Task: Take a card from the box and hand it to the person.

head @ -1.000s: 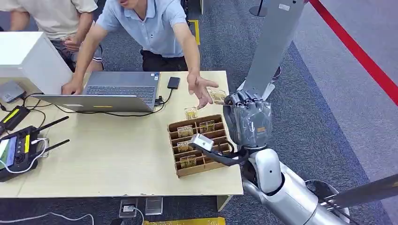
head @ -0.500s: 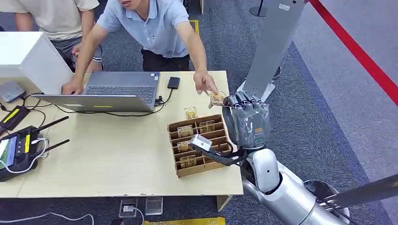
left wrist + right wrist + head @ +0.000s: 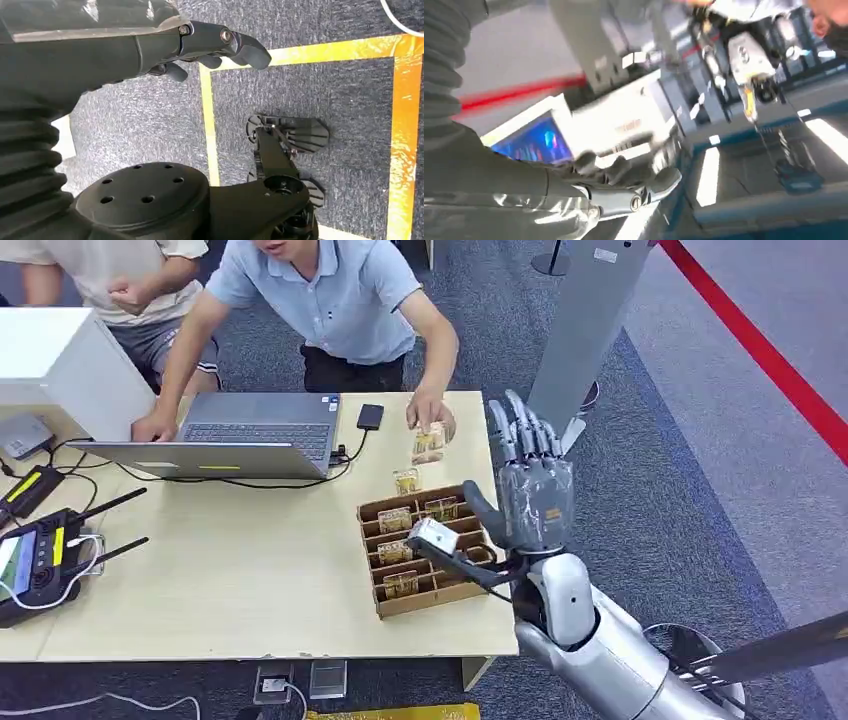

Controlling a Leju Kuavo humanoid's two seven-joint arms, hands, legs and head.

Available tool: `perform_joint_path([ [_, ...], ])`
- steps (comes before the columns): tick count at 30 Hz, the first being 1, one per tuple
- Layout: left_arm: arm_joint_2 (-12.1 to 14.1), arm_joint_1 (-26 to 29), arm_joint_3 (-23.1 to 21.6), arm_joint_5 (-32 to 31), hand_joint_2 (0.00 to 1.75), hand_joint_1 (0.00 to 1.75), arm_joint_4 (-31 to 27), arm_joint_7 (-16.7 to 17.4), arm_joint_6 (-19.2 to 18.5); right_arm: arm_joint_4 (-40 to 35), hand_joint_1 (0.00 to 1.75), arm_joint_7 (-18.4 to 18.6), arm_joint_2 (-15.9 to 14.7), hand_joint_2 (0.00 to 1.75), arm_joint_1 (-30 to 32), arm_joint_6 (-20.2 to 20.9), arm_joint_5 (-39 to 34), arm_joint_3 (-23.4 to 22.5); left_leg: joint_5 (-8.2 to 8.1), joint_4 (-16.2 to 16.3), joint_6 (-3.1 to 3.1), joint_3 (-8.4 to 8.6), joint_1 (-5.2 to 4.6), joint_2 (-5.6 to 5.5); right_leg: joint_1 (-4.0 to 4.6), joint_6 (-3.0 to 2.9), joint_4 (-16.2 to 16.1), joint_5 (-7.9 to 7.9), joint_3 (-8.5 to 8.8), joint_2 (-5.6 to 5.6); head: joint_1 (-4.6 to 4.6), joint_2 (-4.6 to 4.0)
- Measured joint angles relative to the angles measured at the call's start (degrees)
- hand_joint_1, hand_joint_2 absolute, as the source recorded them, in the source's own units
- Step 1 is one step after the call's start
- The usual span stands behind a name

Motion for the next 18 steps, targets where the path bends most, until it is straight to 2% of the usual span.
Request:
perform_joint_path([
  [4, 0.0, 0.2, 0.0, 0.6, 0.00, 0.00, 0.0, -0.3, 0.1, -0.5, 0.00, -4.8, 0.3, 1.75, 0.2, -3.1, -15.8, 0.0, 0.00, 0.0, 0.00, 0.01, 0.00, 0.00, 0.00, 0.00, 0.0, 0.00, -0.01, 0.00, 0.00, 0.00],
  [10, 0.0, 0.4, 0.0, 0.9, 0.00, 0.00, 0.0, -0.4, 0.4, -4.9, 0.00, -16.1, 0.1, 1.75, 2.3, -3.1, -48.4, -0.3, 0.00, 0.0, 0.00, 0.01, 0.00, 0.00, 0.00, 0.00, 0.0, 0.00, -0.02, 0.00, -0.04, 0.00],
  [14, 0.0, 0.6, 0.0, 1.5, 0.00, 0.00, 0.0, -0.4, 0.3, -8.0, 0.00, -18.8, -0.4, 1.75, 4.2, 0.8, -63.3, -0.7, 0.00, 0.0, 0.00, 0.01, 0.00, 0.01, 0.00, 0.00, 0.0, 0.00, -0.02, 0.01, -0.02, 0.00],
  [18, 0.1, 0.7, 0.0, 1.7, 0.00, 0.00, 0.0, -0.3, 0.3, -10.3, 0.00, -17.8, -1.3, 1.75, 6.2, 4.6, -70.1, -0.9, 0.00, 0.0, 0.00, 0.02, 0.00, 0.01, 0.00, 0.00, 0.0, 0.00, -0.02, 0.01, 0.00, 0.00],
])
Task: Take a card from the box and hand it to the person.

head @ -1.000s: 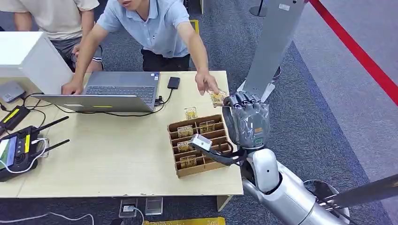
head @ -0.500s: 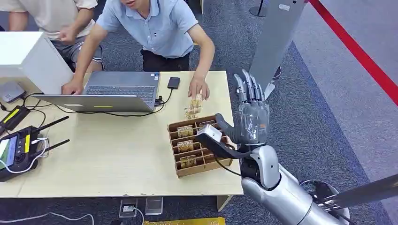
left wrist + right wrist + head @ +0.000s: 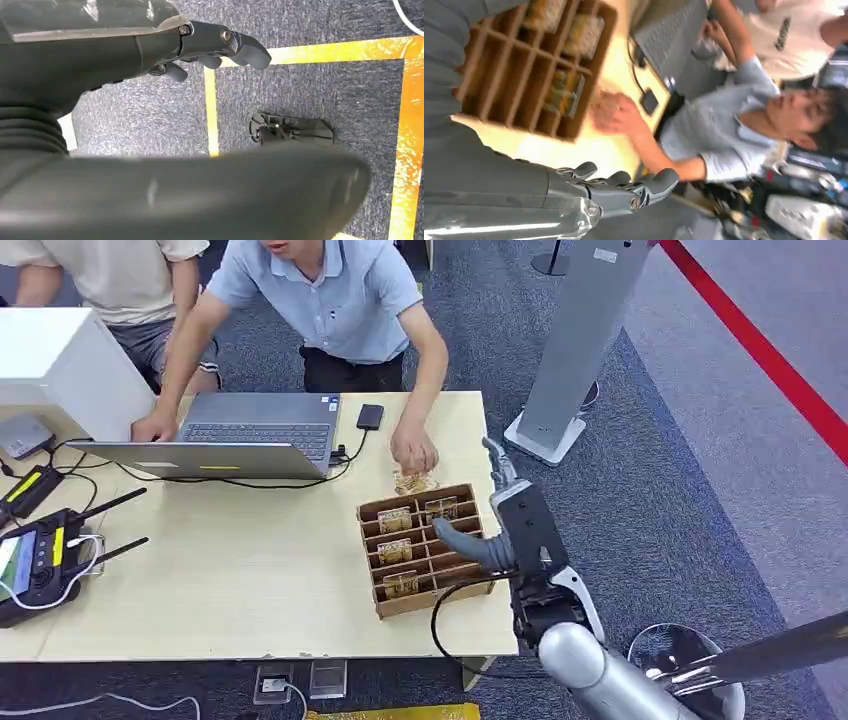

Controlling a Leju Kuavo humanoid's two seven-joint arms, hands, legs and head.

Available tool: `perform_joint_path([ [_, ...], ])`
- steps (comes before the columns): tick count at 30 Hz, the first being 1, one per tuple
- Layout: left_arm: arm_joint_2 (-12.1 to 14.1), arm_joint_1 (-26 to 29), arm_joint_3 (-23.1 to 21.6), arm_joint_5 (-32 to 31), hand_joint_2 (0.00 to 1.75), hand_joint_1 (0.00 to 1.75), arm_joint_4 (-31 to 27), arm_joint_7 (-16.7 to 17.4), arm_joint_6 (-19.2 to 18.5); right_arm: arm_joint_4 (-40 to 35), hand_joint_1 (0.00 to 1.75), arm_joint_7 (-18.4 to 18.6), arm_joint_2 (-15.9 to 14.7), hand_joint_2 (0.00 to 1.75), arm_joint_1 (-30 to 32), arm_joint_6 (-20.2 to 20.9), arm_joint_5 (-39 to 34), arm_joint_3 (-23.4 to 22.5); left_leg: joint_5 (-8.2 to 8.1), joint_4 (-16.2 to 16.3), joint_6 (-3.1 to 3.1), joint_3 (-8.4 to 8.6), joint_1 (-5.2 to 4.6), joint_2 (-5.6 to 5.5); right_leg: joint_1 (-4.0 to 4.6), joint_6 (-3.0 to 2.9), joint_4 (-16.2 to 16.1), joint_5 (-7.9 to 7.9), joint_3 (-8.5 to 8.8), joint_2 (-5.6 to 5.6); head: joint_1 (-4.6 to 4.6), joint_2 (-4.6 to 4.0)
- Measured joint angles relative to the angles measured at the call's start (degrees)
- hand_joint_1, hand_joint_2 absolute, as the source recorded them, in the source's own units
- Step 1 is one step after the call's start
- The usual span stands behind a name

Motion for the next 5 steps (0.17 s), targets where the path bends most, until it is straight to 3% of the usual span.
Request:
perform_joint_path([
  [5, 0.0, 0.0, 0.0, 0.1, 0.00, 0.00, 0.0, 0.4, 0.0, -1.4, 0.00, 1.1, -0.9, 1.75, 3.5, 3.8, -5.4, -0.6, 0.00, 0.0, 0.00, 0.00, 0.00, 0.00, 0.00, 0.00, 0.0, 0.00, 0.00, 0.00, -0.02, 0.00],
])
